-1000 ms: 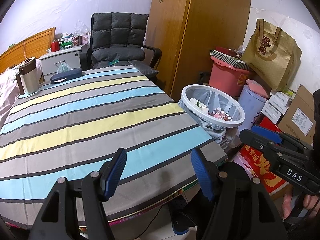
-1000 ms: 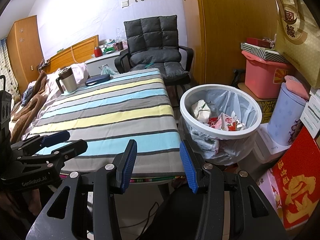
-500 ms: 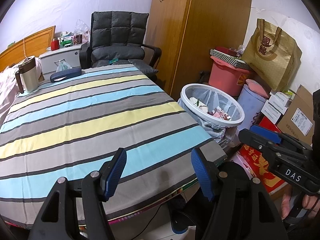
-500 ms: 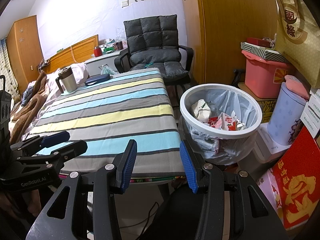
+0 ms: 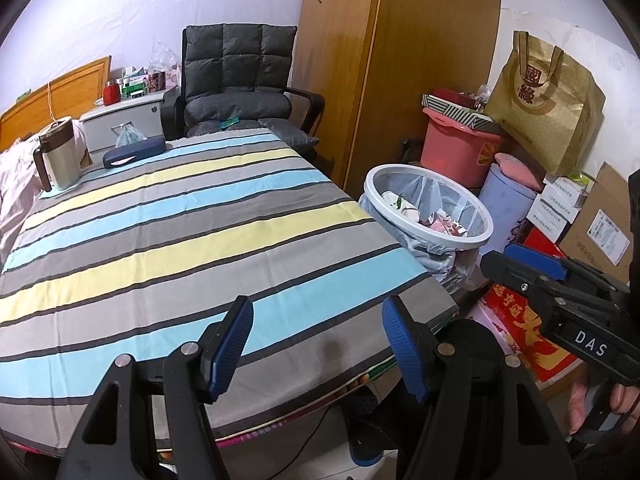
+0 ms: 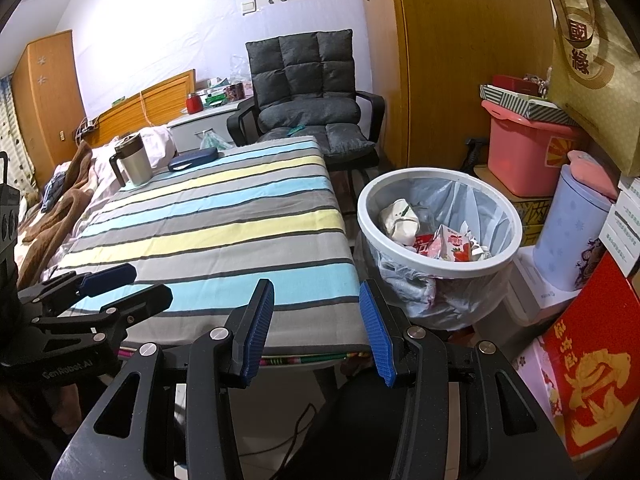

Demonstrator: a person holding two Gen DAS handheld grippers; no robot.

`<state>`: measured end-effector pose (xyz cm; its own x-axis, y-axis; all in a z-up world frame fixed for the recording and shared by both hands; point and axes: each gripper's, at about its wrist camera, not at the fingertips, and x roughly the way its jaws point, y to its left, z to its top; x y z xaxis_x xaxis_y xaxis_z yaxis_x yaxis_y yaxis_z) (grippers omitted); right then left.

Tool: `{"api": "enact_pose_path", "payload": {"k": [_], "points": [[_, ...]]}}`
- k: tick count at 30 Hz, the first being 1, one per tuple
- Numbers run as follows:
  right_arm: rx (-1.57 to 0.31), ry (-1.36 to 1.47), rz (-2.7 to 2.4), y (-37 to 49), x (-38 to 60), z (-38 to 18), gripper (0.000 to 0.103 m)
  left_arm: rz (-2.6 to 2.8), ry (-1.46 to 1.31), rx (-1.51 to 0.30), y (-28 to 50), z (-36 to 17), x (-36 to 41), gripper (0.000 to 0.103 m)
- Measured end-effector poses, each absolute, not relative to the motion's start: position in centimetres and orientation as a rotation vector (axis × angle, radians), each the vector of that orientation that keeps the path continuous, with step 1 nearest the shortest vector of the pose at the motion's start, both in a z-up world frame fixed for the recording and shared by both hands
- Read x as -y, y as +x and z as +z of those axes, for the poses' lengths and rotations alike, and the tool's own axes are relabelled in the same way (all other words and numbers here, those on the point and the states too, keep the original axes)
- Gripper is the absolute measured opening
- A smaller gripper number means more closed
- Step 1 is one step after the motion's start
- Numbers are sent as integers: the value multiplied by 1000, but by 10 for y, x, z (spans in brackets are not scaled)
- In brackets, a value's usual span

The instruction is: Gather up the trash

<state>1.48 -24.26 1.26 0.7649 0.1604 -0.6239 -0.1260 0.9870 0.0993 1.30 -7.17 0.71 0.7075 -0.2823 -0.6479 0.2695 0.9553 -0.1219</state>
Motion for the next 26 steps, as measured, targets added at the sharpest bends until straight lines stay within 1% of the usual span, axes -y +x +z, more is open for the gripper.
{"api": "enact_pose_path", "payload": {"k": [26], "points": [[-687,49,157,17,244,10,47,-268,2,-732,15,6,77,69]]}}
